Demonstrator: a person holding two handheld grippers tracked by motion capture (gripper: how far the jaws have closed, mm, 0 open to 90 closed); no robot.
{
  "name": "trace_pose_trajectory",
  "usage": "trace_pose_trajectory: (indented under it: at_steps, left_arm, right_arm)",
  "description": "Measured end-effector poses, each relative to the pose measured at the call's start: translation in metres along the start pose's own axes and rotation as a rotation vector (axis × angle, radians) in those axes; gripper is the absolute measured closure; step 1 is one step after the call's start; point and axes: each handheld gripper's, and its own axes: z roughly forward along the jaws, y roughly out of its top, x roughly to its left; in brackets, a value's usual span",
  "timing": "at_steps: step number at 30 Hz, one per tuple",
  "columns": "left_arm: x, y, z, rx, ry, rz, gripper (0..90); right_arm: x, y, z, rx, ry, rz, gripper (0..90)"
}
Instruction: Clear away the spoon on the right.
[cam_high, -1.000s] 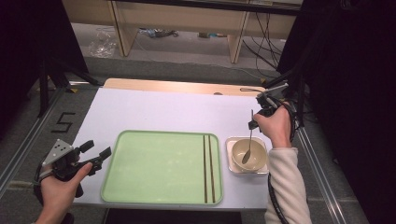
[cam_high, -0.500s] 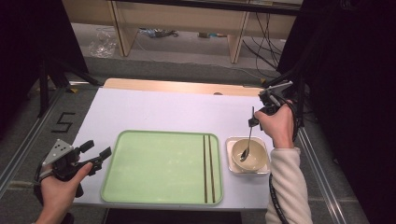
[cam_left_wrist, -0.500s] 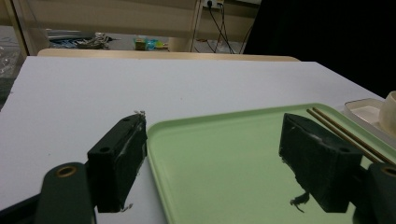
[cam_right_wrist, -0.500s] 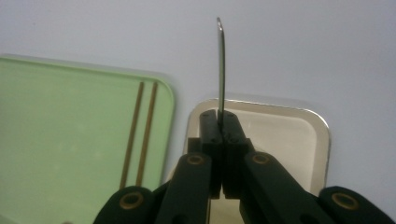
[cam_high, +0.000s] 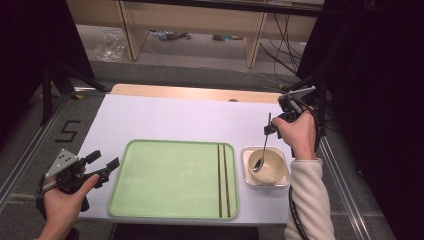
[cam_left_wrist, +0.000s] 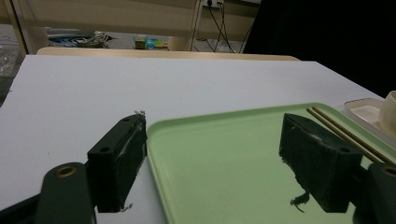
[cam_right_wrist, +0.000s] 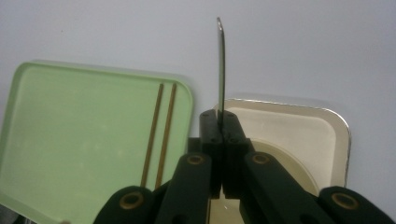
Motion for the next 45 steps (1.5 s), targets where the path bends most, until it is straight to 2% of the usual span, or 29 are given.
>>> trace_pose_trajectory:
  at_steps: [3,5,6,7,9,11,12,13,14,15,17,24,26,27,29,30,31,32,33,34,35,36,37,40,41,42,44,45]
  left_arm:
    - [0.0,0.0,0.0,0.001,-0.001,0.0,23.0]
    - [0.0,0.0,0.0,0.001,-0.001,0.001,23.0]
    - [0.0,0.0,0.0,0.0,-0.001,0.001,23.0]
    - [0.0,0.0,0.0,0.0,0.0,0.0,23.0]
    - [0.0,0.0,0.0,0.0,0.0,0.0,22.9]
    - [0.0,0.0,0.0,0.001,-0.001,0.0,23.0]
    - [0.0,0.0,0.0,-0.001,-0.001,0.0,22.9]
    - [0.0,0.0,0.0,0.0,0.0,0.0,23.0]
    - [0.0,0.0,0.0,-0.001,0.0,-0.002,22.9]
    - [0.0,0.0,0.0,0.0,0.001,-0.002,23.0]
    - [0.0,0.0,0.0,-0.001,0.0,-0.003,23.0]
    - [0.0,0.0,0.0,-0.001,0.0,-0.004,23.0]
    - [0.0,0.0,0.0,-0.001,0.001,-0.002,23.0]
    - [0.0,0.0,-0.001,-0.002,0.002,-0.003,23.0]
    - [0.0,0.0,0.0,-0.004,0.003,-0.004,23.0]
    - [0.0,0.0,0.0,-0.007,0.0,-0.005,23.0]
    - [0.0,0.0,0.0,-0.005,-0.002,-0.004,23.0]
    - [0.0,0.0,-0.001,-0.001,0.002,-0.004,23.0]
    - [0.0,0.0,0.0,-0.001,0.0,-0.003,23.0]
    - [0.0,0.0,0.0,-0.001,0.0,-0.003,23.0]
    - [0.0,0.0,-0.001,-0.001,0.001,-0.003,23.0]
    - [0.0,0.0,-0.001,-0.002,0.002,-0.004,23.0]
    - [0.0,0.0,-0.001,-0.002,0.002,-0.004,23.0]
    - [0.0,0.0,0.0,-0.005,-0.003,-0.005,23.0]
    - [0.0,0.0,0.0,0.0,0.001,-0.004,23.0]
    - [0.0,0.0,0.0,-0.003,0.0,-0.003,22.9]
    - [0.0,0.0,-0.001,-0.003,0.002,-0.003,23.0]
    - [0.0,0.0,-0.001,-0.002,0.003,-0.002,23.0]
  right_arm:
    - [0.001,0.0,-0.002,-0.001,0.013,0.008,90.0]
    - [0.0,-0.001,-0.001,-0.027,0.029,-0.031,90.0]
    - [0.003,-0.001,-0.003,-0.002,0.03,0.003,90.0]
    - [0.004,-0.001,-0.003,-0.001,0.036,0.016,90.0]
    - [0.005,-0.001,-0.003,0.003,0.047,0.018,90.0]
    - [0.003,-0.001,0.0,-0.024,0.055,-0.034,90.0]
    - [0.005,-0.001,-0.002,0.004,0.053,-0.004,90.0]
    - [0.005,-0.001,-0.001,0.006,0.055,-0.01,90.0]
    - [0.003,-0.001,0.001,-0.016,0.062,-0.048,90.0]
    - [0.008,-0.001,-0.001,0.015,0.065,0.013,90.0]
    - [0.007,-0.001,0.001,-0.002,0.071,-0.031,90.0]
    - [0.013,-0.001,0.004,0.016,0.079,-0.048,90.0]
    - [0.014,-0.001,0.004,0.023,0.079,-0.04,90.0]
    - [0.013,-0.001,0.005,0.009,0.078,-0.074,90.0]
    - [0.016,-0.001,0.004,0.029,0.078,-0.036,90.0]
    - [0.016,-0.002,0.005,0.011,0.084,-0.058,90.0]
    - [0.018,-0.002,0.004,0.022,0.084,-0.043,90.0]
    - [0.018,-0.002,0.004,0.02,0.084,-0.053,90.0]
    - [0.023,-0.002,0.001,0.055,0.087,-0.002,90.0]
    - [0.022,-0.003,0.004,0.017,0.09,-0.053,90.0]
    - [0.023,-0.003,0.004,0.019,0.094,-0.061,90.0]
    - [0.028,-0.003,0.002,0.053,0.097,-0.015,90.0]
    - [0.027,-0.003,0.004,0.03,0.097,-0.05,90.0]
    - [0.031,-0.004,0.005,0.024,0.106,-0.08,90.0]
    - [0.034,-0.004,0.005,0.05,0.11,-0.051,90.0]
    - [0.036,-0.004,0.005,0.064,0.111,-0.042,90.0]
    - [0.038,-0.004,0.009,0.053,0.11,-0.063,90.0]
    - [0.036,-0.004,0.012,0.035,0.113,-0.105,90.0]
